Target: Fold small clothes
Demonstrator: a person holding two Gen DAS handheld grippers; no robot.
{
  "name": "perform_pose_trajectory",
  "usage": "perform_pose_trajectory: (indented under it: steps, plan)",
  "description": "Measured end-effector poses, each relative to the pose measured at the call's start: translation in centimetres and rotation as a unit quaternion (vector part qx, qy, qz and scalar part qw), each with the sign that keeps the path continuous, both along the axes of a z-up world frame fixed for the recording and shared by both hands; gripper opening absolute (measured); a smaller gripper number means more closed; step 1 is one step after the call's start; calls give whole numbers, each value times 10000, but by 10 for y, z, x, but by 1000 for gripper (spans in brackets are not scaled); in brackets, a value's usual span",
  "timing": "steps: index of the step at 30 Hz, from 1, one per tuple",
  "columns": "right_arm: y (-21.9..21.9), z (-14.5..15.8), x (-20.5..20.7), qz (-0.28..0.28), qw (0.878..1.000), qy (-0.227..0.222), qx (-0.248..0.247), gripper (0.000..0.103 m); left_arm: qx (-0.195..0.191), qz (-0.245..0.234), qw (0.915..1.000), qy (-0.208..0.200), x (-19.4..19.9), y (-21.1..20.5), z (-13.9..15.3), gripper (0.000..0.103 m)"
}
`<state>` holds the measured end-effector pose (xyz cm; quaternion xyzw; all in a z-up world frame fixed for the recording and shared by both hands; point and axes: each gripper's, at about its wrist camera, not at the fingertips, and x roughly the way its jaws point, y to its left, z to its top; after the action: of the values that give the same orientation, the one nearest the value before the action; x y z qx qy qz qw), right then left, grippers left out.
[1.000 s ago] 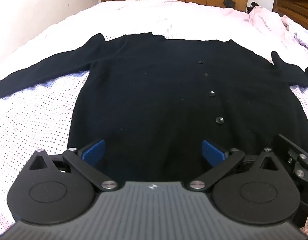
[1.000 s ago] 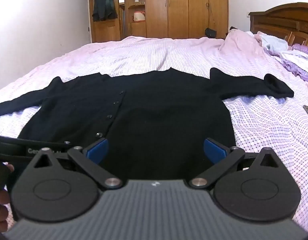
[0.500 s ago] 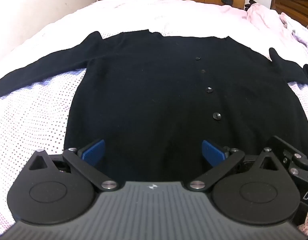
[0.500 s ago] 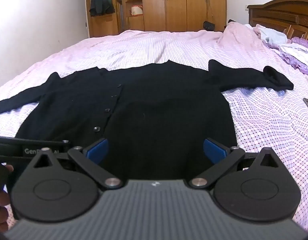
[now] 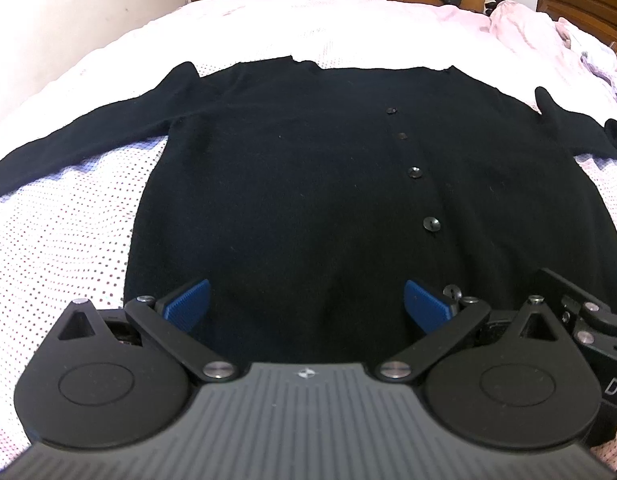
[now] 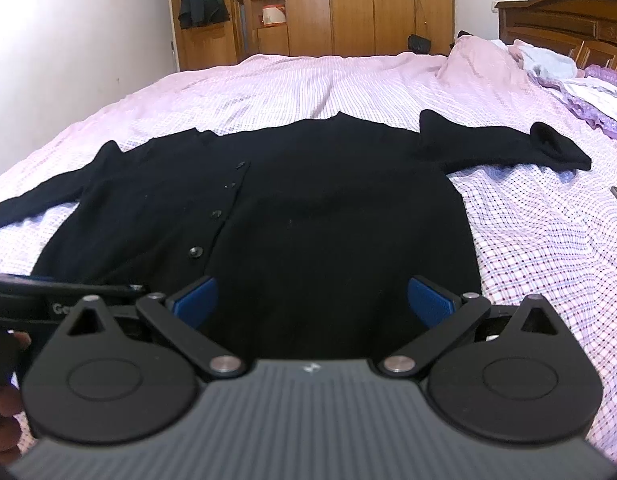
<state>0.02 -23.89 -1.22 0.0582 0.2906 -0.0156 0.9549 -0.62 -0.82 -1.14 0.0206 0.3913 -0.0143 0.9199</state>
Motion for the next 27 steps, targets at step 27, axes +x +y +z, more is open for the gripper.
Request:
perform_pose_trajectory:
  steps: [27]
  plan:
    - [-2,0,-2,18,9999,35,97,103,-26,18,9999,170,2,1,3,103]
